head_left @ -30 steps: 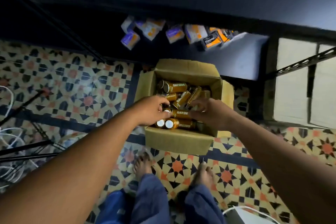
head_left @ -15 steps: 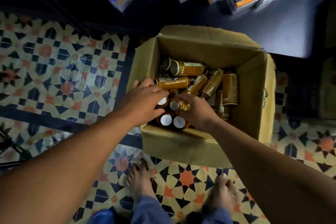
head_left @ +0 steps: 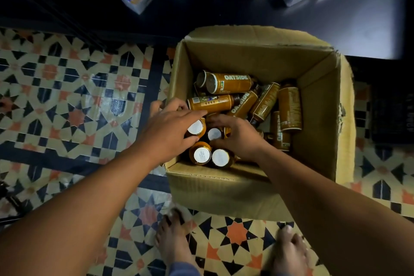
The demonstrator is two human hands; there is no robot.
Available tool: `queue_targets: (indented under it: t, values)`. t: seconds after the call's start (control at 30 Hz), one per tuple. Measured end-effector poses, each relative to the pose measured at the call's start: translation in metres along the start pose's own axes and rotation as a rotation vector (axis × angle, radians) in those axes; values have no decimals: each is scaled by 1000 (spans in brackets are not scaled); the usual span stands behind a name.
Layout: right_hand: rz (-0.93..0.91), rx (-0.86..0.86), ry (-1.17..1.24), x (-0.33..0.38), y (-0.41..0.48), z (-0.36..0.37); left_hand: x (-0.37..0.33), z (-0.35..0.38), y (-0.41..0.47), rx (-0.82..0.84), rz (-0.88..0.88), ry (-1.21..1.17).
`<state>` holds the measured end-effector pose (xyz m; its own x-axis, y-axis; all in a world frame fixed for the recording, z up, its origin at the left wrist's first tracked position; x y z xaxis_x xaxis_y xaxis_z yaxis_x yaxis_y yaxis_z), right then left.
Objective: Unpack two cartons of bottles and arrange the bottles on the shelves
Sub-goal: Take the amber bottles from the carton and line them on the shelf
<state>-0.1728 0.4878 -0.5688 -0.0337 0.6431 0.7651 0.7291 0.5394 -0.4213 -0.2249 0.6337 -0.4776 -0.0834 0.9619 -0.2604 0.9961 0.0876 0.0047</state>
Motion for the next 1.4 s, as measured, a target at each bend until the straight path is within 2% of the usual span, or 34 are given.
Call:
queue_targets:
  t: [0.07, 0.17, 0.3, 0.43, 0.6, 0.73, 0.93, 1.1, 1.4]
  values:
    - [-46, -42, -30, 0, 1, -3, 2, 6, 0, 40, -39, 11]
    - [-50, -137, -40, -4, 0, -11, -5, 3, 4, -47, -37, 6]
    - [-64, -129, -55, -7, 0, -10, -1, 10, 8, -44, -87, 26]
    - [-61, -183, -10, -7, 3, -14, 1, 13, 6, -58, -61, 27]
    - [-74, -265, 58, 9, -14, -34, -5, 2, 4, -66, -157, -100]
    - [-120, -330, 52, 51, -42, -79, -19, -38, 8, -67, -245, -229]
    - [-211, -415, 15, 161, -97, -182, -63, -167, 22, -183, -252, -361]
    - [-270, -460, -7, 279, -150, -273, -100, -314, 34, -317, -224, -399]
    - [-528, -604, 4, 497, -257, -405, -166, -586, 41, -539, -100, -435]
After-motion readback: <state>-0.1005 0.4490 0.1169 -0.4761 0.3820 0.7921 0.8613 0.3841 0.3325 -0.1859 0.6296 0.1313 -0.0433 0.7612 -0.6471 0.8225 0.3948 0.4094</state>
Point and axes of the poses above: each hand's wrist, its own y-axis towards the middle knuckle, its own z-axis out of the palm, x = y × z, the point moved 7 cm from there along y, towards the middle knuckle, and after that the axes turned 13 degrees about -x, right-handed, at the moved point
